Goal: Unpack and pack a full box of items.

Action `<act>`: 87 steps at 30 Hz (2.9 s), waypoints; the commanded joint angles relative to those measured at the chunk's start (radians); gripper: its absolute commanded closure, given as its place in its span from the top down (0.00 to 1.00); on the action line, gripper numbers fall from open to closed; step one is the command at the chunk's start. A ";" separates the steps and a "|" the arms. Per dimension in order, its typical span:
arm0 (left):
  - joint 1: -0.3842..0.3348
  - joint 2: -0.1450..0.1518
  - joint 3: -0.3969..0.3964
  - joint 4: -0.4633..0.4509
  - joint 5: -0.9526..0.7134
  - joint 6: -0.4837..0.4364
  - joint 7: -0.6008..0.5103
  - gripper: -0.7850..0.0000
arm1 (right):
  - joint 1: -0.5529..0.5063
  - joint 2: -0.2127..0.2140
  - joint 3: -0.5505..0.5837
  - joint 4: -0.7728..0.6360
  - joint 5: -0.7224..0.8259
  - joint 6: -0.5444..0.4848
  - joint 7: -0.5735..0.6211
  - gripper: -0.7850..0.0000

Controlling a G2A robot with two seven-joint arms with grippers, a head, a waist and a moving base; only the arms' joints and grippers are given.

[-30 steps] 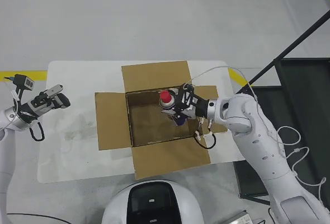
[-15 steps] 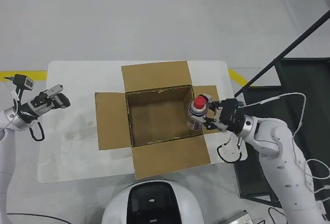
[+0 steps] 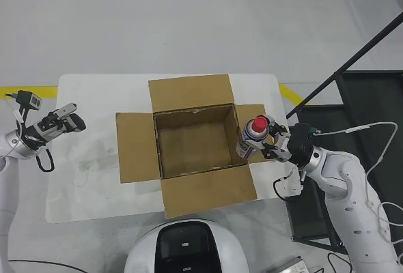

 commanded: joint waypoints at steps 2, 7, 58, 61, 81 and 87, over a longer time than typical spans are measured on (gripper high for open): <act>0.000 0.000 0.000 0.000 0.000 0.000 0.000 1.00 | 0.000 0.000 0.000 0.000 0.000 0.000 0.000 0.00; 0.000 0.000 0.000 0.000 0.000 0.000 0.000 1.00 | -0.003 -0.001 -0.001 0.003 0.009 0.016 -0.005 0.00; 0.000 0.000 0.000 0.000 0.000 0.000 0.000 1.00 | -0.390 -0.040 0.227 0.384 -0.266 0.212 -0.969 0.00; 0.000 0.000 0.000 0.000 0.000 0.000 0.000 1.00 | -0.345 -0.040 0.186 0.454 -0.347 0.236 -1.038 0.00; 0.000 0.000 0.000 0.000 0.000 0.000 0.000 1.00 | -0.096 -0.065 -0.087 0.896 -0.481 0.492 -1.329 0.00; 0.000 0.000 0.000 0.000 0.000 0.000 0.000 1.00 | -0.018 -0.074 -0.133 0.994 -0.486 0.497 -1.299 0.00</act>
